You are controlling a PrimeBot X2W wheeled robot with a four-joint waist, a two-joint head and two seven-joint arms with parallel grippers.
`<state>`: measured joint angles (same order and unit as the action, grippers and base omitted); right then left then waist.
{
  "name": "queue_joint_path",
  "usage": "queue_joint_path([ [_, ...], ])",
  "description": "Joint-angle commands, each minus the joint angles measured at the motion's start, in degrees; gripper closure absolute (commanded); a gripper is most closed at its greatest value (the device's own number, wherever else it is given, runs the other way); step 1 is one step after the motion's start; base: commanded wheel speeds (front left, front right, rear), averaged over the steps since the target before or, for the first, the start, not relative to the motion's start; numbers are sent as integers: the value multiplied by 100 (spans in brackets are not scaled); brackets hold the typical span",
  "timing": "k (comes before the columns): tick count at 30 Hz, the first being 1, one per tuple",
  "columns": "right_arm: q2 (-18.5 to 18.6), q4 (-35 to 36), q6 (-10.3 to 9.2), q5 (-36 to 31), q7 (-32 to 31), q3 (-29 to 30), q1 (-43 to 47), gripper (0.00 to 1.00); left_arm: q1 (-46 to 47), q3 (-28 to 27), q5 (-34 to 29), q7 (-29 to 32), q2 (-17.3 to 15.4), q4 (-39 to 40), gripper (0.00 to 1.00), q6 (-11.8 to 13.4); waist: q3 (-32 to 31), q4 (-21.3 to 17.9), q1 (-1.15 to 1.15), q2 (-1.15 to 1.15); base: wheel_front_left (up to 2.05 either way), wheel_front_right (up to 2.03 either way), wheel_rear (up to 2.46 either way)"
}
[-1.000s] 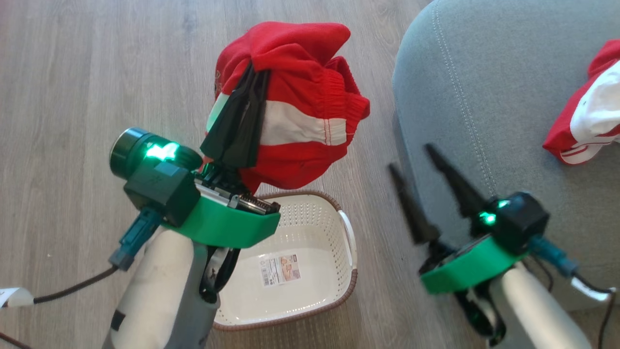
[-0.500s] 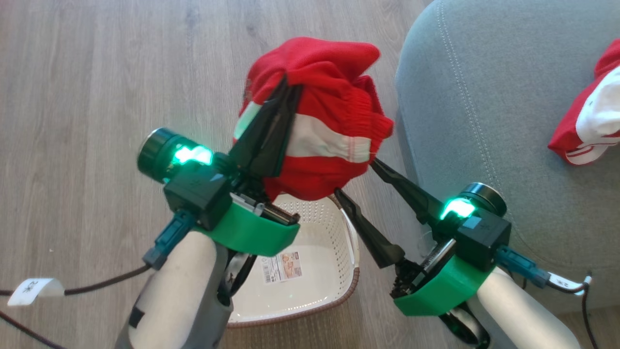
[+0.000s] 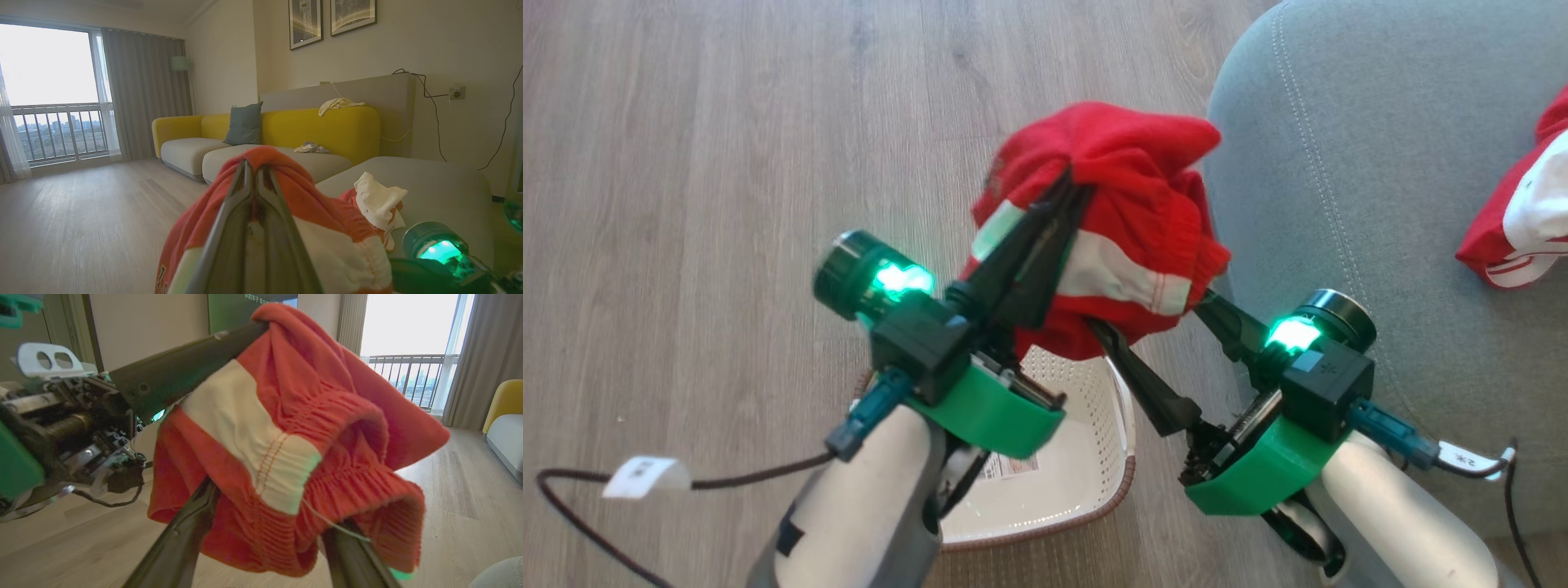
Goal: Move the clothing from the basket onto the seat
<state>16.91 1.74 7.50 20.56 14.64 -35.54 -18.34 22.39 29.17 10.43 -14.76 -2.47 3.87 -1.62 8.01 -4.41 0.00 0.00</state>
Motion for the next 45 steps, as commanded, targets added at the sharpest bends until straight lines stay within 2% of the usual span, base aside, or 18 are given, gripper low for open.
queue_joint_path([
  [1,-8,139,-1,-50,36,-27,-131,0,217,-106,-51,-24,-41,150,100,-40,-6,3,0,0,0,0,0],
  [17,-362,-116,-1,-328,36,281,-239,0,164,379,57,-24,-41,-16,100,-67,23,69,0,0,0,0,0],
  [18,-401,-135,-1,-384,36,340,-225,4,158,387,62,-24,-41,-18,100,-65,23,74,0,0,0,0,0],
  [19,-435,-143,-1,-425,36,377,-211,56,154,394,65,-24,-41,-21,100,-66,21,81,0,0,0,0,0],
  [20,-464,-136,-1,-459,36,404,-199,100,150,399,70,-24,-41,-25,100,-66,19,89,0,0,0,0,0],
  [29,-568,1,-1,-571,36,582,-103,100,150,399,65,-24,-41,-5,100,-59,-10,144,0,0,0,0,0],
  [31,-574,23,-1,-575,36,595,-96,100,148,397,65,-24,-41,0,97,-60,-14,147,0,0,0,0,0],
  [32,-578,42,-1,-579,36,606,-90,100,148,393,51,-24,-41,5,65,-56,-17,149,0,0,0,0,0],
  [33,-585,62,-1,-585,36,619,-87,100,145,389,36,-24,-41,7,51,-50,-21,150,0,0,0,0,0],
  [34,-595,83,-1,-591,36,634,-84,100,146,382,-11,-24,-41,2,14,-35,-24,150,0,0,0,0,0],
  [35,-607,111,-1,-602,36,656,-85,100,136,382,-36,-24,-41,-17,0,-28,-22,148,0,0,0,0,0],
  [45,-732,296,-1,-796,36,1261,46,100,77,228,-265,-24,-41,-123,0,38,-51,144,0,0,0,0,0],
])
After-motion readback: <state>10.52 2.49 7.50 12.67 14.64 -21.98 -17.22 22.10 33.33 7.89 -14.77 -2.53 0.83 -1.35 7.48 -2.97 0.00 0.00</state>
